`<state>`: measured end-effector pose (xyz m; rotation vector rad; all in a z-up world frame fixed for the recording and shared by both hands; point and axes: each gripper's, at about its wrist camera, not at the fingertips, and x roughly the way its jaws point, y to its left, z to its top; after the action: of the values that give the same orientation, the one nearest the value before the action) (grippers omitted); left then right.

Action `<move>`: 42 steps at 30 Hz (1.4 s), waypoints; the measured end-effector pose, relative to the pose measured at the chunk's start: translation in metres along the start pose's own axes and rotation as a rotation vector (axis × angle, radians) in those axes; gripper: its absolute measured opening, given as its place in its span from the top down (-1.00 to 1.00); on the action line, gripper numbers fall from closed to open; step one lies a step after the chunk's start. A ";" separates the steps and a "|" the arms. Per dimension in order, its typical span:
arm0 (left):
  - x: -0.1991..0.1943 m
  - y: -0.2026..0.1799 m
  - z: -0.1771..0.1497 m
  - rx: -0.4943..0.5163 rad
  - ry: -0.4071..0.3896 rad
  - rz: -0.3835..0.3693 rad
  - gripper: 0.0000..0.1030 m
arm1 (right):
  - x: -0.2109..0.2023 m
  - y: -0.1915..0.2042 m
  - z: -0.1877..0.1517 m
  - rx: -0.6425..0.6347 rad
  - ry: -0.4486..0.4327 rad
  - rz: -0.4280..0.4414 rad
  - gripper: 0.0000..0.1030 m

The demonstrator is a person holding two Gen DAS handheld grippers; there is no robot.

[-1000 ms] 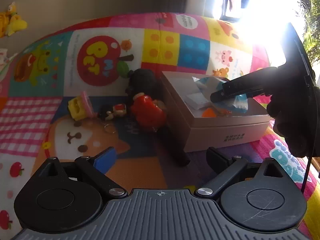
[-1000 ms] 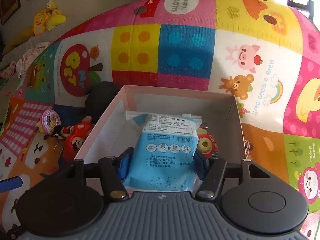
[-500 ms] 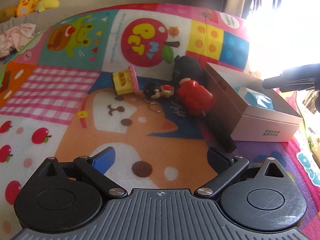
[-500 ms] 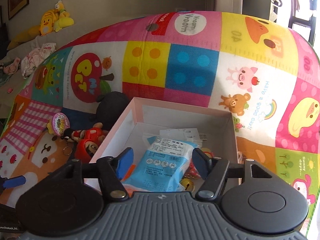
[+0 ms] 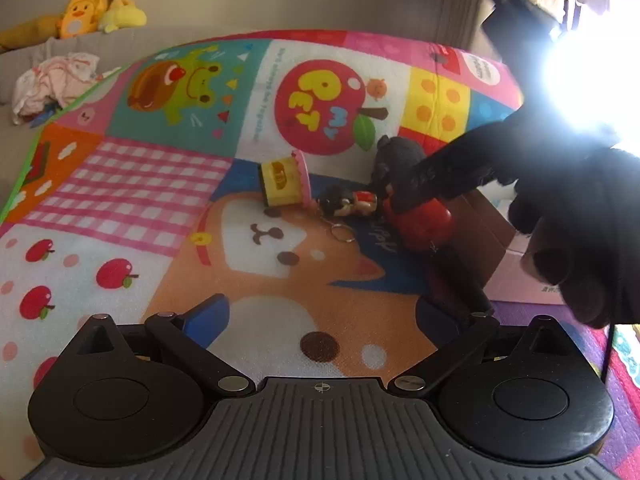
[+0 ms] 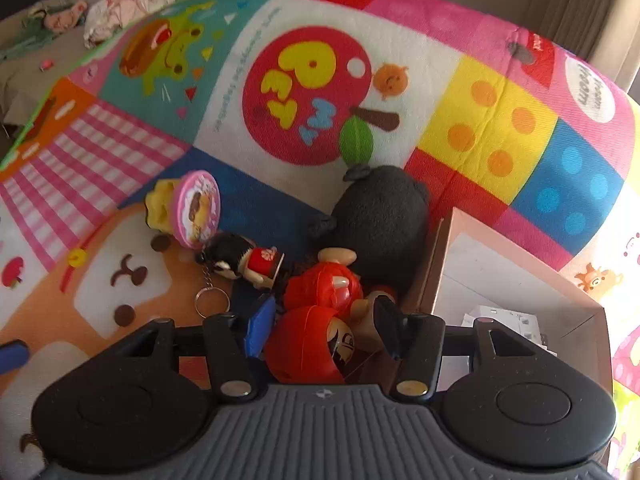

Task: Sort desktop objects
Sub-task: 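Grasp the red hooded doll keychain with the right gripper and lift it, then lower the red doll onto the mat and grasp the black cylinder with the right gripper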

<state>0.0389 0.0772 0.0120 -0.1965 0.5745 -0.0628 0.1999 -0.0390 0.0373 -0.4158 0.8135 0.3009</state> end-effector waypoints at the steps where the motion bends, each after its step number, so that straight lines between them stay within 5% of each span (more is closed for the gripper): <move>1: -0.001 0.003 0.000 -0.023 -0.009 0.008 -0.98 | 0.003 0.004 -0.003 -0.016 0.007 -0.009 -0.05; 4: -0.004 0.018 0.002 -0.116 -0.031 0.028 -0.98 | -0.007 0.017 -0.018 -0.090 -0.018 0.000 0.06; 10: -0.006 0.041 0.005 -0.229 -0.049 0.089 -0.98 | -0.074 0.038 -0.088 -0.212 -0.055 0.150 0.07; 16: -0.005 0.034 0.004 -0.185 -0.038 0.092 -0.98 | -0.133 0.027 -0.156 -0.367 -0.107 0.143 0.08; 19: -0.004 0.024 0.002 -0.148 -0.025 0.083 -0.98 | -0.140 0.009 -0.170 -0.339 -0.089 0.107 0.09; 25: -0.003 -0.002 -0.003 -0.061 0.008 0.065 -0.98 | -0.137 -0.039 -0.188 -0.205 -0.136 -0.107 0.06; 29: -0.001 -0.019 -0.006 -0.013 0.044 0.044 -0.99 | -0.145 -0.077 -0.199 -0.016 -0.136 -0.019 0.01; 35: 0.003 -0.049 -0.011 0.049 0.085 0.000 -0.99 | -0.137 -0.089 -0.221 0.100 -0.127 0.046 0.01; 39: 0.002 -0.066 -0.016 0.102 0.112 -0.039 -0.99 | -0.135 -0.085 -0.217 0.107 -0.206 0.052 -0.28; 42: -0.001 -0.073 -0.018 0.129 0.118 -0.051 -0.99 | -0.129 -0.079 -0.208 0.092 -0.212 0.087 -0.19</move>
<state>0.0279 0.0027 0.0123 -0.0820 0.6811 -0.1617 0.0166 -0.2181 0.0256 -0.2578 0.6356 0.3808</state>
